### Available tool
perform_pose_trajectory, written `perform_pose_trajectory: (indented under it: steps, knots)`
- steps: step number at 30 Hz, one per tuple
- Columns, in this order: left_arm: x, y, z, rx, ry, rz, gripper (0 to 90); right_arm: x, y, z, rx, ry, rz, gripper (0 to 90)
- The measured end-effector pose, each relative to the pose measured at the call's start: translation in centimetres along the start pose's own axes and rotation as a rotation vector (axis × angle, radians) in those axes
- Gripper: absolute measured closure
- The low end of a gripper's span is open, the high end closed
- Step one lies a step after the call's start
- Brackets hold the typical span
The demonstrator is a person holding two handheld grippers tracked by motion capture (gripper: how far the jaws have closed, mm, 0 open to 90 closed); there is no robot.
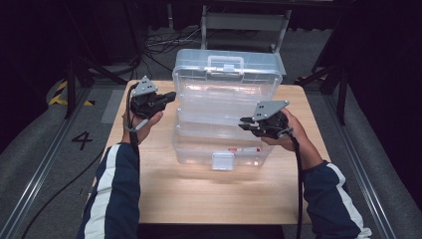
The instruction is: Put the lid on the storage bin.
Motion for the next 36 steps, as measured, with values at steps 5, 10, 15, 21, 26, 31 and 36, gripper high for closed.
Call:
perform_pose_trajectory:
  steps: [5,10,15,21,26,31,36]
  knots:
    - [0.6,-0.3,-1.2,0.002,-0.004,0.012,90.0,0.0,-0.1,0.1,-0.004,0.001,0.004,78.0]
    - [1.0,-0.7,-1.8,0.007,-0.027,0.018,90.0,-0.1,-0.2,0.2,-0.013,-0.002,-0.003,78.7]
    - [1.2,-0.5,-2.1,0.01,-0.027,0.022,90.0,-0.1,-0.5,0.4,-0.016,-0.003,-0.011,78.4]
    - [1.2,-0.3,-2.1,0.033,-0.031,0.018,90.0,-1.2,-0.3,0.8,0.001,0.011,-0.015,80.6]
    - [0.7,0.0,-2.0,0.04,-0.032,0.033,90.0,-1.7,-0.2,1.2,0.001,0.018,0.014,80.5]
    - [0.5,0.0,-1.9,0.064,-0.043,0.032,90.0,-3.5,0.1,1.5,0.003,0.049,0.03,81.7]
    - [0.2,0.1,-1.8,0.075,-0.037,0.031,90.0,-5.6,0.6,2.7,0.027,0.067,0.069,81.3]
Point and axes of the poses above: each handheld gripper's, and its own axes: x roughly forward along the jaws, z roughly out of its underside, y roughly to its right, the point moved 9 cm from there along x, roughly forward along the jaws, and after that the axes turned 11 degrees about x, right-handed, at the moved point
